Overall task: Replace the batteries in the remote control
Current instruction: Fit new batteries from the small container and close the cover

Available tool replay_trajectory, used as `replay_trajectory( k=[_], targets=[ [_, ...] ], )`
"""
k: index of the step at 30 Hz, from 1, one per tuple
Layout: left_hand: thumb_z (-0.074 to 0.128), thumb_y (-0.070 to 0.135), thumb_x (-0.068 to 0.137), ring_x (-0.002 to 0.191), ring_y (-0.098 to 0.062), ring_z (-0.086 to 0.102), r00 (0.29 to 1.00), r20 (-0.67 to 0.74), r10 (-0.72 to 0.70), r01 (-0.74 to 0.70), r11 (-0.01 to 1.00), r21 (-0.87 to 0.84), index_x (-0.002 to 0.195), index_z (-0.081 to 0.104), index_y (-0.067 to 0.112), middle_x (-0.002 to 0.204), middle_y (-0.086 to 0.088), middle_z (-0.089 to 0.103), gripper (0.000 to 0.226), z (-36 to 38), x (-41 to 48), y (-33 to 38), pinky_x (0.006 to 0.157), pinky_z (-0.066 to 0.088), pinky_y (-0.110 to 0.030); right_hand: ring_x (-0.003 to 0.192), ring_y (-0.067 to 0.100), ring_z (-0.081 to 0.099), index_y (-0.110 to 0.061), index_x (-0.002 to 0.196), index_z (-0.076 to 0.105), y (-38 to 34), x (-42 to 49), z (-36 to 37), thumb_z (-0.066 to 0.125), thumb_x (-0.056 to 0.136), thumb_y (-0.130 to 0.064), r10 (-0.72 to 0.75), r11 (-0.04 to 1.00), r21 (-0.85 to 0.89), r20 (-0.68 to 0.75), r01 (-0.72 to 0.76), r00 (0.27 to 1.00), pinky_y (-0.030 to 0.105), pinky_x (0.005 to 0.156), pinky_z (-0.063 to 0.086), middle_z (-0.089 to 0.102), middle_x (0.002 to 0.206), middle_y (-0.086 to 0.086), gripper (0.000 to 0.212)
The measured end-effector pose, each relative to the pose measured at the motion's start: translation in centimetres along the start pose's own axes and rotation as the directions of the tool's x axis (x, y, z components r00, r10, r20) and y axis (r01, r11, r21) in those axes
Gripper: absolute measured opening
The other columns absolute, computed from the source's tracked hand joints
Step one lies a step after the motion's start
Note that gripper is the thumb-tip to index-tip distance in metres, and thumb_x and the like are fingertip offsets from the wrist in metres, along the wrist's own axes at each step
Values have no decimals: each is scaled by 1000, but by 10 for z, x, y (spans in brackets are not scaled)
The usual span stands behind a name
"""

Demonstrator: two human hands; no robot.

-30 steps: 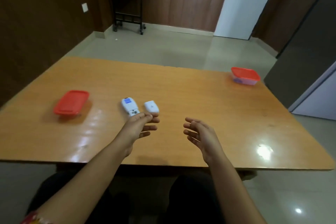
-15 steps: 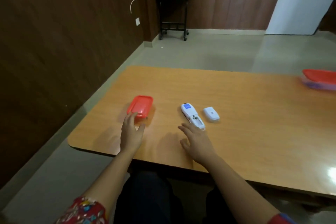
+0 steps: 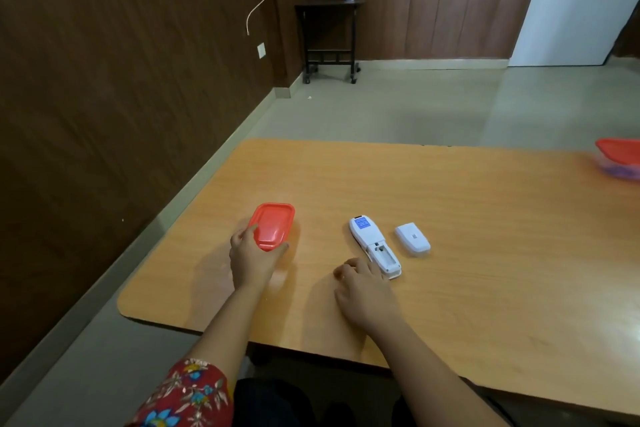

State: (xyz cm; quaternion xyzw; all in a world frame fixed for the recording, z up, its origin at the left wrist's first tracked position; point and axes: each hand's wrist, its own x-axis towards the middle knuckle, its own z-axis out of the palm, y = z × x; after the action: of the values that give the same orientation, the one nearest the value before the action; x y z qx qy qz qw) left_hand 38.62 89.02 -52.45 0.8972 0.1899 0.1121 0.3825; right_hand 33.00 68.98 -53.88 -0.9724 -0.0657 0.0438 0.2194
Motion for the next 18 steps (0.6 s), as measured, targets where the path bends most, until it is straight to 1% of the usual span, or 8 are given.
replay_trajectory(
  k=[3,8,9,11,13,15,17,18],
  targets=[
    [79,42,68,116,-25,52,999,15,48,-48,998,-32,126,55,22,137,-4,43,66,-2,-19,0,89,49,-34,127,18,36,-28,127,50,2,1,0,44,91,-33,6,1000,11,-2,-6,1000,35,104,30,41,136,-6,36],
    [80,43,66,104,-15,50,990,90,104,-108,993,42,115,53,31,132,3,40,58,-7,-65,-6,79,48,-27,128,19,36,-28,127,50,3,2,0,46,90,-35,8,999,31,15,-9,1000,37,105,29,41,137,-5,38],
    [80,44,65,106,-15,50,988,115,106,-113,992,57,115,52,32,133,4,39,58,-9,-72,-7,80,49,-27,129,19,35,-27,128,50,3,2,0,48,89,-35,10,1000,27,21,-10,1000,38,105,29,41,138,-5,39],
    [77,48,67,125,-19,43,978,161,134,-152,982,108,122,51,32,145,5,31,63,-13,-82,-11,92,46,-31,130,19,34,-28,130,47,3,1,-1,51,87,-36,8,1000,7,34,-8,999,37,106,29,39,139,-5,45],
    [73,51,71,140,-17,26,951,197,237,-272,947,173,130,47,32,156,9,16,68,-16,-87,-16,106,36,-33,133,18,31,-29,136,42,2,1,-1,56,82,-40,4,1000,17,44,-4,999,37,108,26,36,142,-5,56],
    [66,49,79,143,-12,19,909,244,337,-392,890,232,137,43,35,159,14,12,65,-18,-89,-14,113,23,-30,138,17,26,-28,143,32,3,3,-1,63,76,-47,-5,997,74,64,0,998,36,112,23,32,148,-5,77],
    [57,48,86,144,-3,15,878,283,387,-458,851,256,143,34,38,157,18,17,62,-19,-90,-10,112,7,-24,143,16,19,-25,149,19,3,8,-1,70,69,-53,-18,992,129,90,6,996,35,114,20,24,154,-5,99],
    [54,47,89,142,1,14,867,285,409,-482,835,266,145,32,39,156,20,20,61,-18,-89,-9,109,2,-22,144,16,16,-23,150,14,2,11,-1,73,66,-54,-23,989,146,101,8,995,35,115,19,20,156,-5,107]
  ],
)
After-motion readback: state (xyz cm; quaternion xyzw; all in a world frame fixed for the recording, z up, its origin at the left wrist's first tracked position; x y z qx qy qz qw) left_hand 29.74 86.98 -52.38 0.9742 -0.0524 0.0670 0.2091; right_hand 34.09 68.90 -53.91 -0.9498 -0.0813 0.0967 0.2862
